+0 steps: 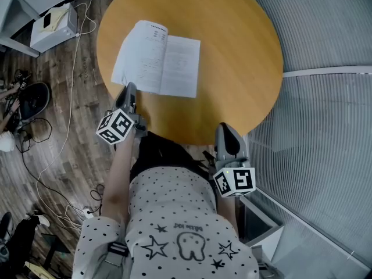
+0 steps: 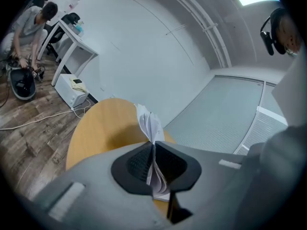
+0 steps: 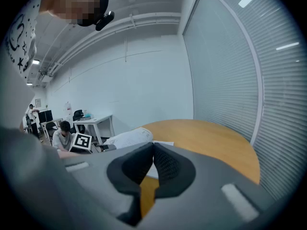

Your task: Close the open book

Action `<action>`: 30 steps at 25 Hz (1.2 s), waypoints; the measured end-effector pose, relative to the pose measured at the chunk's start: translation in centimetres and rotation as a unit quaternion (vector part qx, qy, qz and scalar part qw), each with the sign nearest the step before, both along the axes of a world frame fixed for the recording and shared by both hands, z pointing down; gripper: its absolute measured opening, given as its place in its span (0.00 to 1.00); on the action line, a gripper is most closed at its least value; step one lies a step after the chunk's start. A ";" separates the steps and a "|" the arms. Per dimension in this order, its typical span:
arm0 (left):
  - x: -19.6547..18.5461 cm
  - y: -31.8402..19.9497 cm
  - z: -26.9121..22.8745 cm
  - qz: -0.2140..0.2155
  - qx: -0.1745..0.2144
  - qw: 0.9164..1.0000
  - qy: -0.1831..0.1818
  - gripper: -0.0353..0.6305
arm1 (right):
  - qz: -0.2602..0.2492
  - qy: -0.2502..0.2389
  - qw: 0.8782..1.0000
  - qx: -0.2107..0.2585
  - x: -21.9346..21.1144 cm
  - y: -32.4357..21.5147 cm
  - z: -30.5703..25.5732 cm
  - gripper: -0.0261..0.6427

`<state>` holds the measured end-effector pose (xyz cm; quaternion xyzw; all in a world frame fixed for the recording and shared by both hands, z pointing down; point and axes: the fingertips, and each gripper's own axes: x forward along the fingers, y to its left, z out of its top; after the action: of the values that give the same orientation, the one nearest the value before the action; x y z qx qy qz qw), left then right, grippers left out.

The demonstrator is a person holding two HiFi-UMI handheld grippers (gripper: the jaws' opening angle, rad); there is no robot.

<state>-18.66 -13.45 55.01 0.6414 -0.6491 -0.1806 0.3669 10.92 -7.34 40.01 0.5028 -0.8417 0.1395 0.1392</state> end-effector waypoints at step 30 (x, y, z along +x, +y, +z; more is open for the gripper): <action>8.8 -2.3 -3.0 0.141 0.023 0.974 -0.178 0.09 | 0.037 -0.017 0.999 0.000 3.2 0.3 1.1 0.05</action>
<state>-9.90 -15.78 51.98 0.7564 -0.6030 -0.0243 0.2524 14.16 -7.02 41.13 0.5312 -0.8247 0.1530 0.1199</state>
